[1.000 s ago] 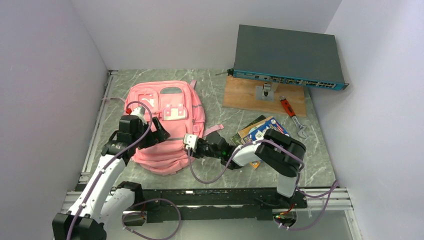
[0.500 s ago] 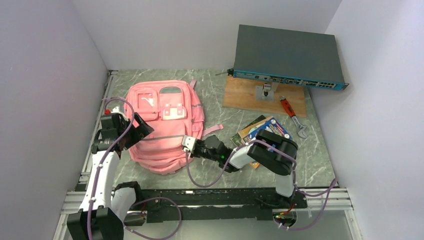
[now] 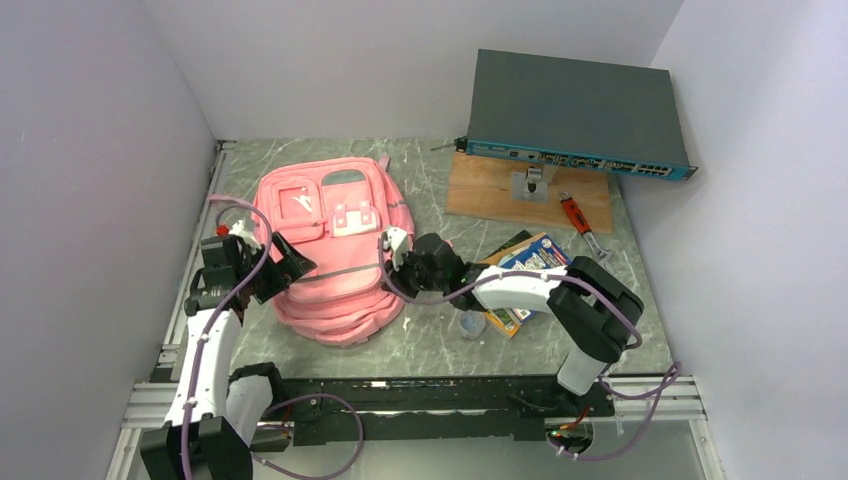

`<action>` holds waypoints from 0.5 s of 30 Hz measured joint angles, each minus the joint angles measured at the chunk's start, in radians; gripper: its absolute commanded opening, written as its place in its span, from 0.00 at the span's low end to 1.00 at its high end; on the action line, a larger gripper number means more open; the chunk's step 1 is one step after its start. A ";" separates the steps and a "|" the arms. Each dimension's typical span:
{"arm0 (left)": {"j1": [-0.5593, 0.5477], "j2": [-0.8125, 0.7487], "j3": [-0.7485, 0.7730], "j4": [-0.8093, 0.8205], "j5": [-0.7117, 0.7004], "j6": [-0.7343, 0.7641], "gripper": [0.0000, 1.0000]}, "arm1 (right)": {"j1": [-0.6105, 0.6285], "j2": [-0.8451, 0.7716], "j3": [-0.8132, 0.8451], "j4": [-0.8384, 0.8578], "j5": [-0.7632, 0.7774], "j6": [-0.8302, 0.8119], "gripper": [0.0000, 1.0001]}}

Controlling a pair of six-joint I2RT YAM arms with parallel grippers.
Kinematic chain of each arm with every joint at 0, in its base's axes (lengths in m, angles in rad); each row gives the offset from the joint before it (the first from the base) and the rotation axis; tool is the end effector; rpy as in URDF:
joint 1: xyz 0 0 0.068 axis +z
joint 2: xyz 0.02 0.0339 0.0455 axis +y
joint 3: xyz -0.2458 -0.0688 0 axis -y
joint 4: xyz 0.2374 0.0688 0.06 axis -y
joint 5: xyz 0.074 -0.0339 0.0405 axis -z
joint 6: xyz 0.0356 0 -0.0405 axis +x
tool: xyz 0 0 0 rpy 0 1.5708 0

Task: Pack the student bag
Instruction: Unzip the student bag at the center of the board.

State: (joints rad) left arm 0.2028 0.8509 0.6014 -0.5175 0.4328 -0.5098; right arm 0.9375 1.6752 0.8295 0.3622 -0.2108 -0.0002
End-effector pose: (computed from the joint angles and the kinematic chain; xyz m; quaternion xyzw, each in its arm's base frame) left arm 0.1787 0.0215 0.2241 -0.2348 0.8717 -0.2537 0.3473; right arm 0.1978 0.2819 0.1695 -0.4331 0.7346 0.3127 0.4183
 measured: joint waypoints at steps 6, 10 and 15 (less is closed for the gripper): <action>0.000 0.013 -0.084 0.109 0.087 -0.034 0.89 | -0.055 0.041 0.152 -0.254 -0.126 0.207 0.00; -0.023 0.034 -0.167 0.229 0.127 -0.100 0.80 | -0.067 0.081 0.226 -0.377 -0.171 0.331 0.00; -0.138 0.031 -0.243 0.386 0.081 -0.204 0.77 | -0.055 0.119 0.266 -0.446 -0.196 0.487 0.00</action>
State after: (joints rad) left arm 0.0647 0.8814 0.3588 -0.1310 0.5137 -0.7136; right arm 0.8822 1.7943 1.0954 -0.0837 -0.4072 0.4870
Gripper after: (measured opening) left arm 0.776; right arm 0.029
